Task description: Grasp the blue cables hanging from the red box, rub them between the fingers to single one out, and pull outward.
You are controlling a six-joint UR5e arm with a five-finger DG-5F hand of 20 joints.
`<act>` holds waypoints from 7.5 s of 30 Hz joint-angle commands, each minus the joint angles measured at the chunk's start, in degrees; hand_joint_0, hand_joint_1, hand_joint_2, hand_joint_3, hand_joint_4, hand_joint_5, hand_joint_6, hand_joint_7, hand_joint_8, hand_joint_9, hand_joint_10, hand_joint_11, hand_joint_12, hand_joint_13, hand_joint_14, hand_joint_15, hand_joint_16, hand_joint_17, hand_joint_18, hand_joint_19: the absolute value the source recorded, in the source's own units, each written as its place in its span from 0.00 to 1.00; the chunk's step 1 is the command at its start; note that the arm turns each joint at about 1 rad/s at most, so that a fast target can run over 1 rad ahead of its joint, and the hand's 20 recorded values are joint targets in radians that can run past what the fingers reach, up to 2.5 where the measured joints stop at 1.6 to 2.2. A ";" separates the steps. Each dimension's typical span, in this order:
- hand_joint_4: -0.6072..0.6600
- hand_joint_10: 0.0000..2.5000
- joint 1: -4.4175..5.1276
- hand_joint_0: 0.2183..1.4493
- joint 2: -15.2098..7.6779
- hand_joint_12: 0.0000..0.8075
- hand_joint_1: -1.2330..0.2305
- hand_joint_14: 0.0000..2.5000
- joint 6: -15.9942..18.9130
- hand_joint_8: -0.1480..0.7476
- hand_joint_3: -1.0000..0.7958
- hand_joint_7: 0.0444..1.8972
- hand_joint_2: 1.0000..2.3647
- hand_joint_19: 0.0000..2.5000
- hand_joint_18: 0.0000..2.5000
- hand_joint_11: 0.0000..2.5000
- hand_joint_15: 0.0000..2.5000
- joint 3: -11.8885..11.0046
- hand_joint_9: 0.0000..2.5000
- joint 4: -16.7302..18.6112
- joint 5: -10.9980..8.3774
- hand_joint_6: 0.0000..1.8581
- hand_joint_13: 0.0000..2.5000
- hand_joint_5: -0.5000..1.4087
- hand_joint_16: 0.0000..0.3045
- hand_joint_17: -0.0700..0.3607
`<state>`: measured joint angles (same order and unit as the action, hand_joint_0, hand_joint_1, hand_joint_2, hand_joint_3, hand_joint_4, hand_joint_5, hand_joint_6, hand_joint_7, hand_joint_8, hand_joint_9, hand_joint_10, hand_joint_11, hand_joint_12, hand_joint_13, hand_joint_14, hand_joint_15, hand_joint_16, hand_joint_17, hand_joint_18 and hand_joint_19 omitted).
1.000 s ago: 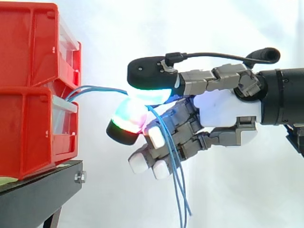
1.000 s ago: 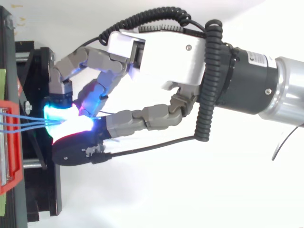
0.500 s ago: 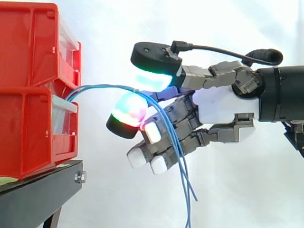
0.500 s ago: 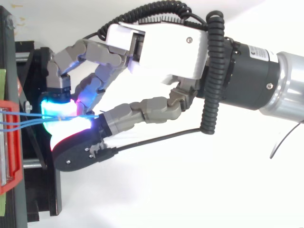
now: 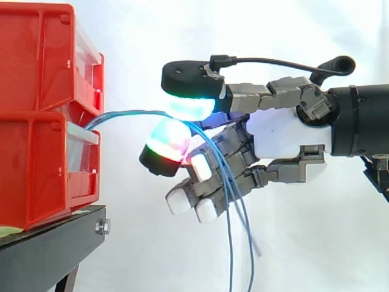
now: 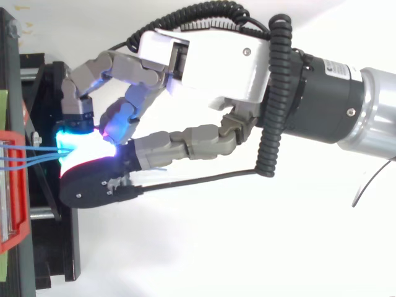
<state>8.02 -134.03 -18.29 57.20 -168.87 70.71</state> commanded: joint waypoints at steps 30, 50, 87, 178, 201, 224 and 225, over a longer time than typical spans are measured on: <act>0.37 0.01 0.06 0.50 0.00 0.46 0.20 0.01 0.36 0.48 0.35 0.60 0.01 0.20 0.30 0.27 0.15 0.02 0.41 -0.14 -0.40 0.51 0.32 0.17 0.16 0.42; 0.57 0.01 -0.02 0.22 0.00 0.51 0.35 0.01 0.36 0.53 0.28 0.47 0.00 0.19 0.35 0.26 0.17 -0.07 0.42 -0.23 -0.40 0.48 0.36 0.18 0.19 0.46; 0.45 0.01 0.06 0.36 0.00 0.47 0.26 0.01 0.36 0.49 0.48 0.50 0.01 0.20 0.31 0.26 0.16 0.02 0.39 -0.23 -0.40 0.49 0.32 0.17 0.17 0.43; 0.39 0.01 -0.02 0.47 1.14 0.46 0.21 0.01 4.49 0.47 0.28 0.62 0.00 0.19 0.31 0.25 0.15 0.02 0.39 -13.15 1.97 0.50 0.32 0.17 0.16 0.41; 0.56 0.01 -0.02 0.20 1.14 0.52 0.37 0.01 4.58 0.53 0.28 0.44 0.00 0.20 0.34 0.25 0.17 0.02 0.40 -13.15 1.97 0.46 0.35 0.18 0.19 0.47; 0.52 0.01 -0.37 0.33 1.93 0.49 0.33 0.01 4.58 0.51 0.49 0.47 0.01 0.20 0.33 0.26 0.16 0.02 0.39 -14.56 2.67 0.48 0.33 0.17 0.18 0.46; 0.52 0.01 -0.37 0.33 1.93 0.49 0.33 0.01 4.58 0.51 0.49 0.47 0.01 0.20 0.32 0.26 0.16 0.02 0.39 -14.73 2.76 0.48 0.33 0.17 0.18 0.45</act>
<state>7.65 -132.17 -13.71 57.20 -183.28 73.41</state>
